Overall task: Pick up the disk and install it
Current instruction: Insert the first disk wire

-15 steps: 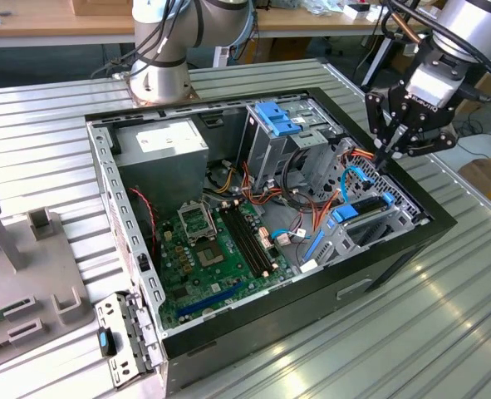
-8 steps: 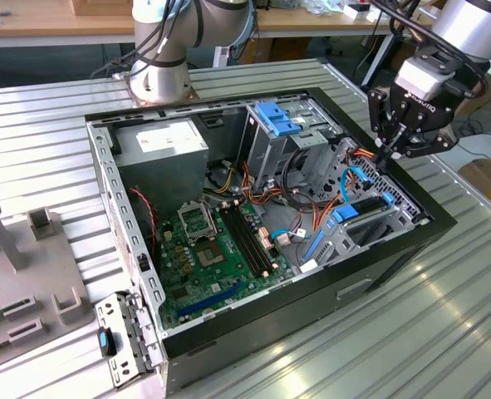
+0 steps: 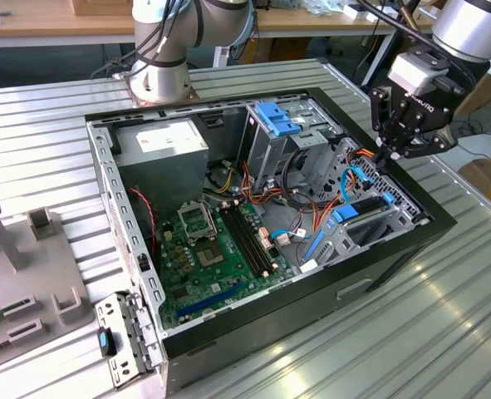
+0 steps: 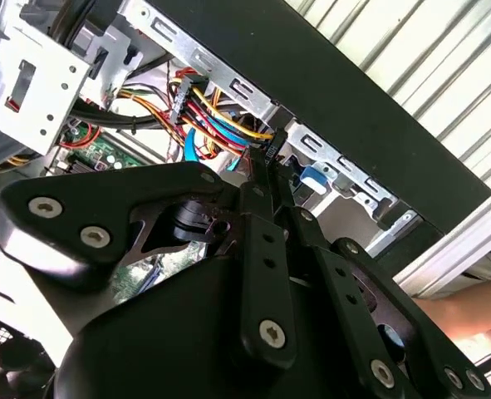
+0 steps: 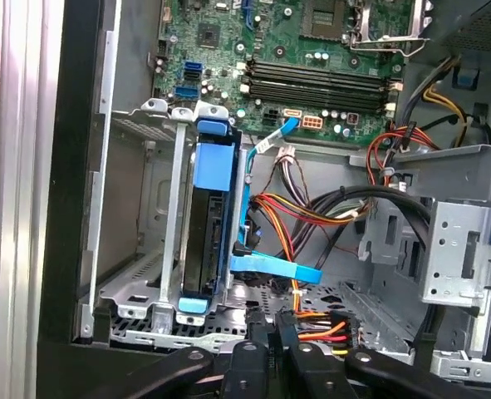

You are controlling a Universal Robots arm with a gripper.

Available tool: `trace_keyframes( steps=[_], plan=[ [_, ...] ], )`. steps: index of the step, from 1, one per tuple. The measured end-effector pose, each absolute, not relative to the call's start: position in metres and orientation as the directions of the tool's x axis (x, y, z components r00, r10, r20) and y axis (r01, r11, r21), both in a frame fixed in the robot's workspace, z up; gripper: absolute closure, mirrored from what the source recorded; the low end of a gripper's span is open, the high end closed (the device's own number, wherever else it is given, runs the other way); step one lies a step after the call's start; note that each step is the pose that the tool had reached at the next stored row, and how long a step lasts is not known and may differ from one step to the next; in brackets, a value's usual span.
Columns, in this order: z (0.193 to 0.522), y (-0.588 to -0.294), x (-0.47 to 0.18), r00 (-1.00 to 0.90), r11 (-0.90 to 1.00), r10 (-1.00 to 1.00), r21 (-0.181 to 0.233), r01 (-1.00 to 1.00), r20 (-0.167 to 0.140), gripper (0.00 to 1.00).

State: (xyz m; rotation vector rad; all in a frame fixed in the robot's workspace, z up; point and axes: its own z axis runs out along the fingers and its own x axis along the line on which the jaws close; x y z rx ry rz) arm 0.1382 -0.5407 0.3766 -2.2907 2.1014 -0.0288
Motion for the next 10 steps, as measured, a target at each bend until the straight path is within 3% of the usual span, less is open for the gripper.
trace_keyframes(
  steps=[2,4,10],
  plan=[
    [0.3766,-0.5407,0.1381,0.086,-0.085,-0.996,-0.038,-0.996,-0.020,0.84],
    [0.3766,-0.5416,0.1380,0.084,-0.081,-0.994,-0.042,-0.996,-0.076,0.84],
    [0.3763,-0.5434,0.1380,0.043,-0.040,-0.996,-0.042,-0.998,-0.077,0.84]
  ],
)
